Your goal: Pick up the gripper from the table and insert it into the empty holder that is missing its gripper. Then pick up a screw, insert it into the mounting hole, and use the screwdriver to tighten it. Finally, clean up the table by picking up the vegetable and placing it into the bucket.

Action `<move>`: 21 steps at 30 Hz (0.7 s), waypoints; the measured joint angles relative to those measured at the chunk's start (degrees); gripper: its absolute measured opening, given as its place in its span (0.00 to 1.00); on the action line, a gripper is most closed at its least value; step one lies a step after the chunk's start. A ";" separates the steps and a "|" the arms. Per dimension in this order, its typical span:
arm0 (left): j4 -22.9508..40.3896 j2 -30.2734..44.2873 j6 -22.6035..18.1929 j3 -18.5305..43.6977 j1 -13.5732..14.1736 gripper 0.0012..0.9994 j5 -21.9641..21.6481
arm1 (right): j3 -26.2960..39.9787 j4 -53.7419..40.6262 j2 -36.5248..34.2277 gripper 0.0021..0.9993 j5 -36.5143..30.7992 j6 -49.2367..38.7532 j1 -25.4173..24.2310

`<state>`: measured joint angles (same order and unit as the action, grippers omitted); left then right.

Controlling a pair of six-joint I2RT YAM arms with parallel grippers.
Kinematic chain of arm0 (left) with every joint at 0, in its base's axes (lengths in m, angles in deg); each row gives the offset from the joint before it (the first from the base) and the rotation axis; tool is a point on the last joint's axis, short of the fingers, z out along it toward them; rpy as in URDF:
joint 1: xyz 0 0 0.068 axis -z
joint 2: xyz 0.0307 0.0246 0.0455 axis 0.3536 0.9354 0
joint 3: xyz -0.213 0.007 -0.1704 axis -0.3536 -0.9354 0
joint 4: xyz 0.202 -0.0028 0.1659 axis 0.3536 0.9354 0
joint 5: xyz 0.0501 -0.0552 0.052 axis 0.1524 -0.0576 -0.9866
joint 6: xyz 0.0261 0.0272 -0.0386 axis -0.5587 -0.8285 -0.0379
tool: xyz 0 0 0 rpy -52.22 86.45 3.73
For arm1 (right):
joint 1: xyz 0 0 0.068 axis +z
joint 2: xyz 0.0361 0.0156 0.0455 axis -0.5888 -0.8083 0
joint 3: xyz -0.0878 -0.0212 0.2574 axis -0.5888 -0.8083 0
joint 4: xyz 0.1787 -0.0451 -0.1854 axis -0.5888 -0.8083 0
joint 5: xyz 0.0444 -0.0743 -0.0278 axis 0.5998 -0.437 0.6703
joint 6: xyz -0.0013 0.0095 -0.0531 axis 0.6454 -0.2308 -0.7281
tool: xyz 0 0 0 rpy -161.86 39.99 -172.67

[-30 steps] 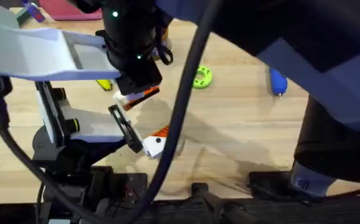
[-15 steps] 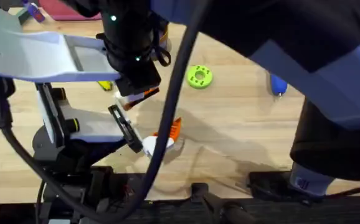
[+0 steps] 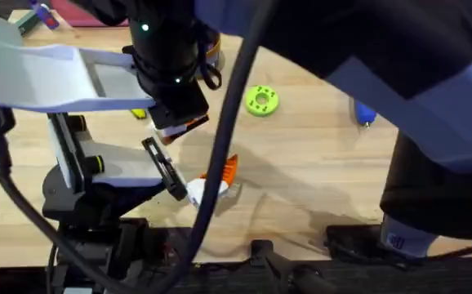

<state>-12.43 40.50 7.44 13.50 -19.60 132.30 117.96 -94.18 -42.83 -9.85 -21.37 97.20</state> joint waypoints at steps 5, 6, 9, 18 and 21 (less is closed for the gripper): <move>0.00 0.01 0.00 0.00 0.00 0.99 -0.02 | 0.00 0.02 -0.04 0.00 -0.01 0.26 0.00; 0.00 -0.02 0.02 0.00 0.00 0.99 -0.02 | 0.00 0.02 -0.11 0.00 -0.01 0.34 0.00; 0.02 0.01 0.26 0.00 -0.02 0.99 -0.04 | 0.00 0.07 -0.28 0.00 -0.16 0.92 -0.02; 0.02 0.01 0.65 0.00 -0.02 0.99 -0.10 | 0.09 0.92 -0.60 0.00 -0.34 1.84 0.00; 0.00 0.00 0.44 0.00 -0.02 0.99 -0.04 | 0.09 1.01 -1.02 0.00 0.05 2.42 0.10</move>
<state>-12.43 40.50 7.88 13.50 -19.63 132.26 118.04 -93.16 -43.85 -9.79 -18.95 97.29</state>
